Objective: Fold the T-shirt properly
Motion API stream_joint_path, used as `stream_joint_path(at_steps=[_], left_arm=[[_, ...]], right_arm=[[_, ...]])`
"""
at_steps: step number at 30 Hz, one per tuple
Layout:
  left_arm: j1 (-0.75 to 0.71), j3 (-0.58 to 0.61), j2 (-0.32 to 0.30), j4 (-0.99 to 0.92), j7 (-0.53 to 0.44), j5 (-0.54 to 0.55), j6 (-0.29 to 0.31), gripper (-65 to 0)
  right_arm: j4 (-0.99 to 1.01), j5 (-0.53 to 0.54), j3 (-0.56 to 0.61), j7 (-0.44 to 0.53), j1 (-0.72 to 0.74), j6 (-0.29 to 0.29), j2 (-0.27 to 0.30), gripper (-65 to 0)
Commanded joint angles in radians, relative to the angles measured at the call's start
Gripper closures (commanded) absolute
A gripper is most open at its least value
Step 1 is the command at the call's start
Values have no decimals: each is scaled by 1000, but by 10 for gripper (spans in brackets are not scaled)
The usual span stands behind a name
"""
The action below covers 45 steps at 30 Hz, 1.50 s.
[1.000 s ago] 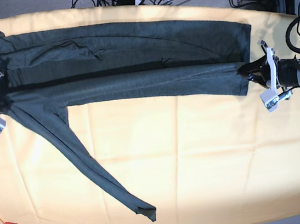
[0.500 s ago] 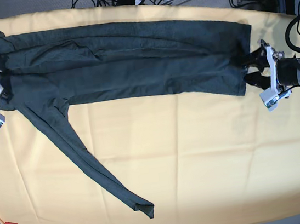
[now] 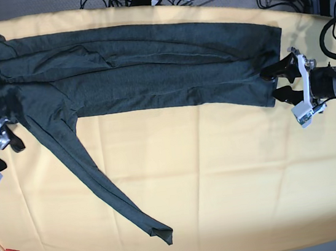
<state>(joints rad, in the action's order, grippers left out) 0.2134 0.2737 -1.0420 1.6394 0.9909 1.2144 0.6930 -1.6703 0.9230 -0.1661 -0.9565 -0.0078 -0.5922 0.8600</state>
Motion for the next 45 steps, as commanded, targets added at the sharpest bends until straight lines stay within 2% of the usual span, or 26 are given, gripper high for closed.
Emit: stream_joint_path(at_steps=[1,5,9,10,16,22,27,31,38,42,45], left_arm=[[17,-14,-21,9,-19,11,5,-388],[17,-14,-21,8,-18,10,5,-388],[16,-14,-21,8,-18,11,5,-388],[16,-14,-21,8,-18,10,5,-388],[16,-14,-21,8,-18,7,5,-388],[17,-14,-20,8,-24,-27,5,-388],[17,-19,3,8,-26,-55,5,-388],[17,-20,21,8,-25,-71,-5,-388],[17,-32,28,8,-64,-158,-52,-388],[17,-74,28,8,-68,-163,-85,-388],[17,-106,28,8,-71,-163,-85,-388]], right_arm=[[6,-18,-12,32,25,18,4,-446],[123,-98,-12,72,62,75,-103,-446],[297,-68,-12,69,154,87,-196,-446],[338,-50,-13,61,179,83,-214,-446],[500,114,-12,-43,306,-24,-298,-446],[590,117,-12,-47,346,-65,-364,-446],[600,91,-12,-64,345,-102,-407,-446],[600,98,-10,-87,345,-106,-430,-446],[600,121,-10,-103,346,-106,-432,-446],[600,-53,-11,-11,351,-106,-417,-446],[600,-146,-11,61,351,-44,-406,-446]])
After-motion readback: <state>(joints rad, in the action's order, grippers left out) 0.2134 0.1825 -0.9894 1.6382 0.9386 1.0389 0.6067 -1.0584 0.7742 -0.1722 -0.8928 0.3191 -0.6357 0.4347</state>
